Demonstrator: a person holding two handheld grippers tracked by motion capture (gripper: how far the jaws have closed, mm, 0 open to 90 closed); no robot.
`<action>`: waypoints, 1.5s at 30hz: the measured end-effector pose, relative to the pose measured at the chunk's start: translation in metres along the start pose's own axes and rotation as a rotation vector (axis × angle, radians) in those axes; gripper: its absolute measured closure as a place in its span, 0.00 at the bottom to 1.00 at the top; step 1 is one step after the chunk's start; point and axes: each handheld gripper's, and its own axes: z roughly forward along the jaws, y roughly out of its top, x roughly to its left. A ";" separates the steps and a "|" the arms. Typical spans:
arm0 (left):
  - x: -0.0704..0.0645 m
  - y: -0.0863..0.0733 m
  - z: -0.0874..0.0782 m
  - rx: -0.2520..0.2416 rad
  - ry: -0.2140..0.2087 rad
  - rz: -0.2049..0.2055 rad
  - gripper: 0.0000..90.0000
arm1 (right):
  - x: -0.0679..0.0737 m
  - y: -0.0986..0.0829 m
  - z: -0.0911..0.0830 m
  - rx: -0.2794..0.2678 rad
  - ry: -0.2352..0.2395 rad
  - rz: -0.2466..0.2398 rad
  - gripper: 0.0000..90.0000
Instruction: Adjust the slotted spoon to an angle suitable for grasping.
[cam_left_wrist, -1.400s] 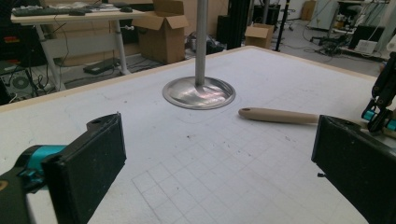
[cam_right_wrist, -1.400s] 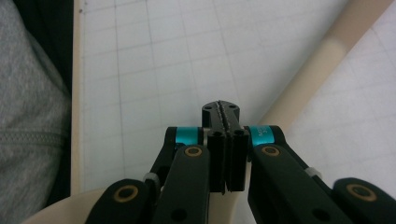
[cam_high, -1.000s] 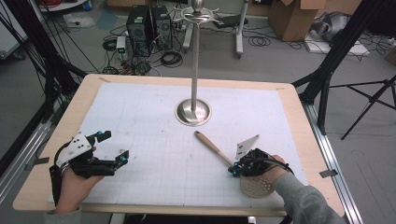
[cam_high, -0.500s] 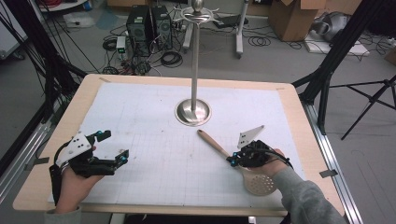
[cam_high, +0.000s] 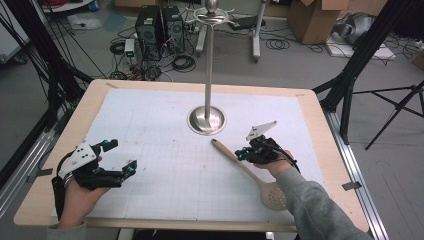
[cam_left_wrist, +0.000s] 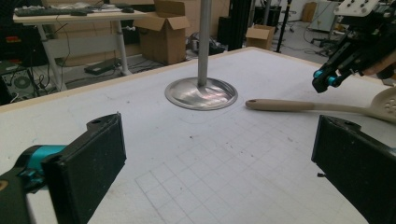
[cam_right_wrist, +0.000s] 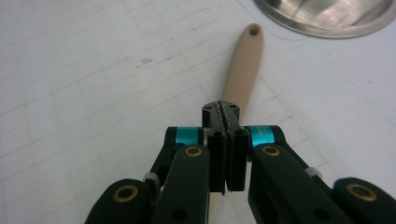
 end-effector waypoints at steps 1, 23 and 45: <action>0.000 0.000 0.000 0.001 -0.001 0.002 0.04 | -0.001 0.000 0.002 0.008 -0.006 0.003 1.00; 0.000 0.000 -0.001 -0.003 -0.002 -0.007 0.04 | -0.015 -0.001 0.028 0.027 -0.082 0.044 1.00; 0.000 -0.001 0.001 0.000 -0.004 -0.003 0.04 | 0.001 0.007 0.039 0.063 0.065 -0.133 1.00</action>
